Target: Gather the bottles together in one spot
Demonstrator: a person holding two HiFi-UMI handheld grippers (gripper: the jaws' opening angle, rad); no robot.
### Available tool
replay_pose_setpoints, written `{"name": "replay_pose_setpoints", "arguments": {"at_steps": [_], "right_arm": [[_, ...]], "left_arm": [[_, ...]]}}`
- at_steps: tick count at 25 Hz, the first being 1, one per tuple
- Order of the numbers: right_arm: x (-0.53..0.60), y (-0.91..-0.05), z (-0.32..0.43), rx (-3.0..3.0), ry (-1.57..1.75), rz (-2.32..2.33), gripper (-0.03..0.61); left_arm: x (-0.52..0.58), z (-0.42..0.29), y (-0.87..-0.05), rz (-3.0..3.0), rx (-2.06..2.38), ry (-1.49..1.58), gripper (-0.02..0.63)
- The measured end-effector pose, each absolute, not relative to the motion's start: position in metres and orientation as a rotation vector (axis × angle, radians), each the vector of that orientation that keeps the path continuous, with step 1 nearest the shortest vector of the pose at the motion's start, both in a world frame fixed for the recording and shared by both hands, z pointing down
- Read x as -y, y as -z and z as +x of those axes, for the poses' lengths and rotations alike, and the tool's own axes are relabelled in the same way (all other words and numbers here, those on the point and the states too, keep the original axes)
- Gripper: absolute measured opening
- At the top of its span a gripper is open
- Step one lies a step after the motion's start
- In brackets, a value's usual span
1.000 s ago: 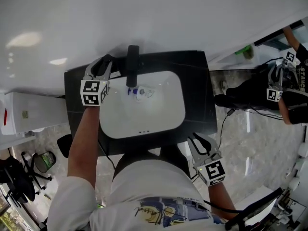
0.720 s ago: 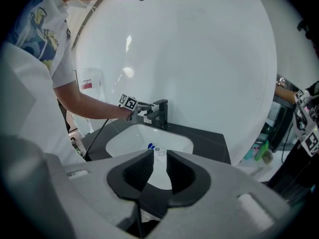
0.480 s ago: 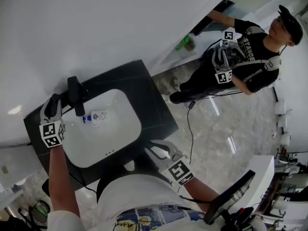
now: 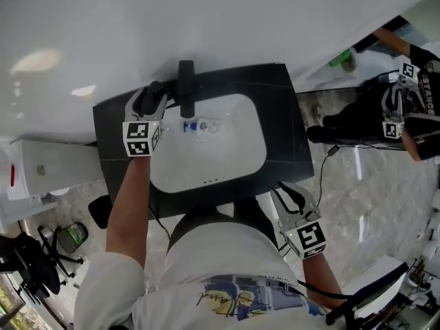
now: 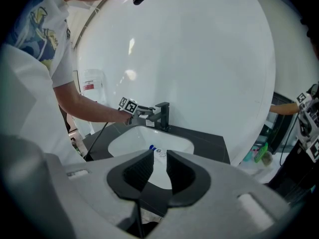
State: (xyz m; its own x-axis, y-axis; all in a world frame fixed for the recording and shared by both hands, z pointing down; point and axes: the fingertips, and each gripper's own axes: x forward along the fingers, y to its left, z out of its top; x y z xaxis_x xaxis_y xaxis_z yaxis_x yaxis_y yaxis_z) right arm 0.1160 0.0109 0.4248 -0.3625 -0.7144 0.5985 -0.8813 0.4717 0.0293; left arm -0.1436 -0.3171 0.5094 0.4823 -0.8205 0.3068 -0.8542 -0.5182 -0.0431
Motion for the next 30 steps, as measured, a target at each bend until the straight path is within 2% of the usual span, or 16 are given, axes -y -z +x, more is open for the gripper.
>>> {"name": "replay_pose_setpoints", "arguments": {"at_steps": [7, 12, 20, 30], "right_arm": [[-0.003, -0.424, 0.105, 2.236, -0.372, 1.248, 0.080], [0.006, -0.425, 0.098, 2.295, -0.361, 1.176, 0.080], [0.031, -0.423, 0.102, 2.370, -0.339, 1.070, 0.080], [0.053, -0.434, 0.146, 2.369, -0.363, 0.992, 0.080]], "left_arm": [[0.286, -0.156, -0.500, 2.542, 1.504, -0.413, 0.278], [0.252, -0.155, -0.508, 2.446, 1.508, -0.393, 0.259], [0.197, -0.117, -0.561, 2.187, 1.424, -0.316, 0.215], [0.200, -0.079, -0.632, 1.805, 1.393, -0.184, 0.198]]}}
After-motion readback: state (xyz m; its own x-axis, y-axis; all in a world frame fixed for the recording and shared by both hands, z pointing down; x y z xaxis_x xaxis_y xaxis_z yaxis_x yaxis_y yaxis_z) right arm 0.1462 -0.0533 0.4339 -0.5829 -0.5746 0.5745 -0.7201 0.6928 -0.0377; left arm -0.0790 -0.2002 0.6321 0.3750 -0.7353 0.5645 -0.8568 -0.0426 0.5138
